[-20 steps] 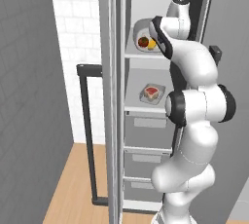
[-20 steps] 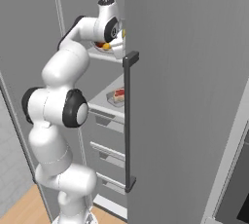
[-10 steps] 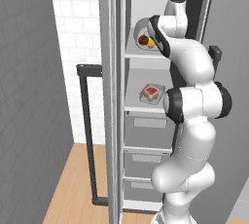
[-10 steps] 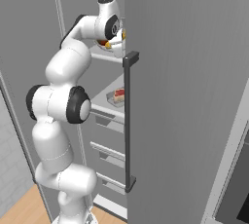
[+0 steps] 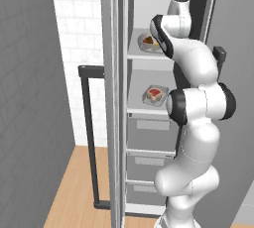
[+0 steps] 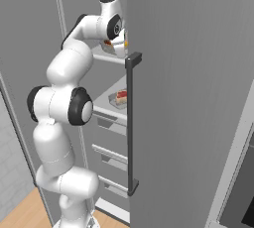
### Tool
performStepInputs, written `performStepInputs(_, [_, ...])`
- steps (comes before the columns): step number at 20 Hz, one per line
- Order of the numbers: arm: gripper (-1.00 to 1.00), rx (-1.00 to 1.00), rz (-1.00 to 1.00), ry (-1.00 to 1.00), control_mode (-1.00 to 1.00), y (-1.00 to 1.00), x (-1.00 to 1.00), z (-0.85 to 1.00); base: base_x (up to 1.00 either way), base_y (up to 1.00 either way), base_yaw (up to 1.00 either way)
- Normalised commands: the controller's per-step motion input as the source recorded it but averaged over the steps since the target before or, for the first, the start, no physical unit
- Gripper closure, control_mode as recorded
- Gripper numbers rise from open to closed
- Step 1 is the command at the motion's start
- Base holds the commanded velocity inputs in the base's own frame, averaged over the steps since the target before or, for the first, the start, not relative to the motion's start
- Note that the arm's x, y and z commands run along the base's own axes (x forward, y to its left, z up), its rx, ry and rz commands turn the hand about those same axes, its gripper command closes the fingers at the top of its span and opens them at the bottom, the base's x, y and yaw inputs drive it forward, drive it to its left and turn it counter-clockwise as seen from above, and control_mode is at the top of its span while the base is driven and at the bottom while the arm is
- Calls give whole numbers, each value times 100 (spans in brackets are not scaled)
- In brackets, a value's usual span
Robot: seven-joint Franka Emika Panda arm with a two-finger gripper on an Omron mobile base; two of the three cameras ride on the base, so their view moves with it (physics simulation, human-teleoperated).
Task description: Take the meat container that has the steak and place it on the second highest rack of the freezer. Then take the vegetable container that has the corn and tomato and place it on the highest rack of the freezer.
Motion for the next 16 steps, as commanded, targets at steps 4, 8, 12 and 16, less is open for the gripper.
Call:
performStepInputs(4, [-100, 0, 2, -6, -100, 0, -51, 11, 0, 0, 0])
performStepInputs(8, [-100, 0, 6, -13, -100, 7, -57, 6, 0, 0, 0])
performStepInputs(12, [-100, 0, 8, -15, -100, 2, -70, 5, 0, 0, 0])
performStepInputs(16, [-100, 0, 8, -17, -100, 0, -88, 24, 0, 0, 0])
